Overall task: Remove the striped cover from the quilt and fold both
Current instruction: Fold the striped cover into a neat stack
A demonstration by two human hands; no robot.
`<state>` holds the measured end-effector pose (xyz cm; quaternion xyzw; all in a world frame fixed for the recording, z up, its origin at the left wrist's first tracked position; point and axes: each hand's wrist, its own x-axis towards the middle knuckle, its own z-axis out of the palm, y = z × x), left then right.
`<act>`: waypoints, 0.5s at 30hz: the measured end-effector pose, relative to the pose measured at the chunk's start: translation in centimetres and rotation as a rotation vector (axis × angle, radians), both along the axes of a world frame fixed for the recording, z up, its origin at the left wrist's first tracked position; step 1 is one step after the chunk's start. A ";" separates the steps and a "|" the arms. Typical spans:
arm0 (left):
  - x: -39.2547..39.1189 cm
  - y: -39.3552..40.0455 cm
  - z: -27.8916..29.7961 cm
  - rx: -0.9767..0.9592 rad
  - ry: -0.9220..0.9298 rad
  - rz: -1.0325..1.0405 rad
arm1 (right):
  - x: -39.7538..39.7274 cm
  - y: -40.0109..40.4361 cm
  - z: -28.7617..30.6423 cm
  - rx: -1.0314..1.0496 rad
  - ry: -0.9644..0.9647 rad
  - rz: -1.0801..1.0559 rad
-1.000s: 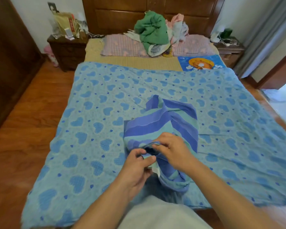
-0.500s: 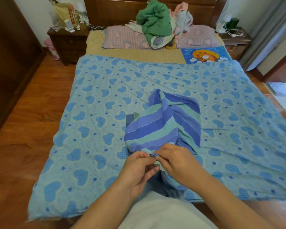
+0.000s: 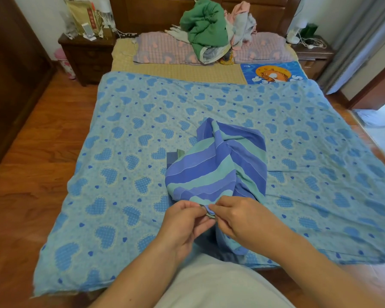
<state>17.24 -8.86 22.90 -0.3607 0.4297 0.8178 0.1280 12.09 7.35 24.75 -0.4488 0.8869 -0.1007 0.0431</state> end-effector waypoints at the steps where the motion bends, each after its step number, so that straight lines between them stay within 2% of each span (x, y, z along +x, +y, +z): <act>1: 0.0 0.0 0.0 0.007 -0.008 -0.011 | 0.1 0.1 -0.1 0.007 -0.011 0.016; 4: 0.0 -0.4 0.1 0.048 -0.027 -0.073 | 0.2 0.6 -0.3 -0.010 -0.050 0.069; 8: 0.1 -0.7 0.1 0.060 -0.044 -0.203 | 0.3 1.3 -1.2 -0.149 -0.013 0.120; 11: 0.1 -0.7 -0.1 0.083 -0.015 -0.221 | 0.2 1.4 -1.9 -0.233 -0.003 0.107; 13: 0.0 -0.8 -0.2 0.112 0.038 -0.231 | 0.2 1.4 -2.2 -0.327 -0.073 0.006; 15: -0.2 -1.0 -0.2 0.075 0.102 -0.255 | 0.3 1.1 -2.3 -0.487 -0.223 -0.191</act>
